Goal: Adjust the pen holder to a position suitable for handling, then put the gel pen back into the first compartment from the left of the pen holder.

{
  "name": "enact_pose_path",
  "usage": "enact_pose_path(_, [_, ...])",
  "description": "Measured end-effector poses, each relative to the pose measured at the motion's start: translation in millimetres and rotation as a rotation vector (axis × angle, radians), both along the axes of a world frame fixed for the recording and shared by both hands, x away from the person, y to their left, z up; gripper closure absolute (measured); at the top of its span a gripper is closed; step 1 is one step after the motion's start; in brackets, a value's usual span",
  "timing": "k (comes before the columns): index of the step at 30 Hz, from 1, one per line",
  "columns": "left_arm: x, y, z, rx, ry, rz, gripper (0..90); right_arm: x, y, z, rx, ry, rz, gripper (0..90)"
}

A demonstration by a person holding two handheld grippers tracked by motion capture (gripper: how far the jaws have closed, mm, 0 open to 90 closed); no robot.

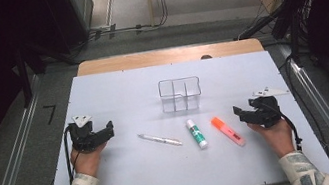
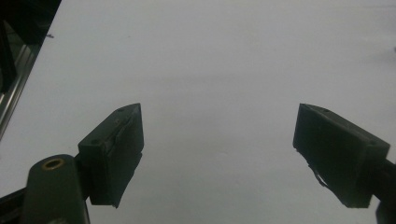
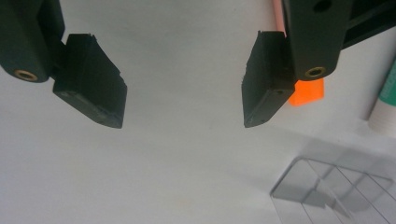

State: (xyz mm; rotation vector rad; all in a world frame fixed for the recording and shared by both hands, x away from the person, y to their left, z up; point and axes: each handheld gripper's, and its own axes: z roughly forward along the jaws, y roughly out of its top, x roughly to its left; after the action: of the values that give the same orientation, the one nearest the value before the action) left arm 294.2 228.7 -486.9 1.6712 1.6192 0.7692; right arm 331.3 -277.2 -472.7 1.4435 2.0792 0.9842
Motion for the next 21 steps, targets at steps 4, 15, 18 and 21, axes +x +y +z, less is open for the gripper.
enact_pose_path(4, [0.4, -3.1, -0.9, 0.014, 0.002, -0.015, 16.7, 0.7, 2.1, -1.7, -0.004, 0.01, 0.002, 29.7])
enact_pose_path(15, [2.9, 0.2, -2.4, -0.002, 0.005, -0.008, 16.7, -0.1, 5.2, -1.8, -0.001, 0.011, 0.005, 29.1])
enact_pose_path(18, [3.5, 0.9, -2.4, -0.005, 0.005, -0.002, 16.7, -1.4, 6.4, -0.6, 0.009, 0.005, 0.015, 27.2])
enact_pose_path(21, [4.6, 1.9, -3.2, -0.006, 0.009, -0.001, 16.7, -1.2, 7.7, -0.2, 0.014, 0.001, 0.019, 25.1])
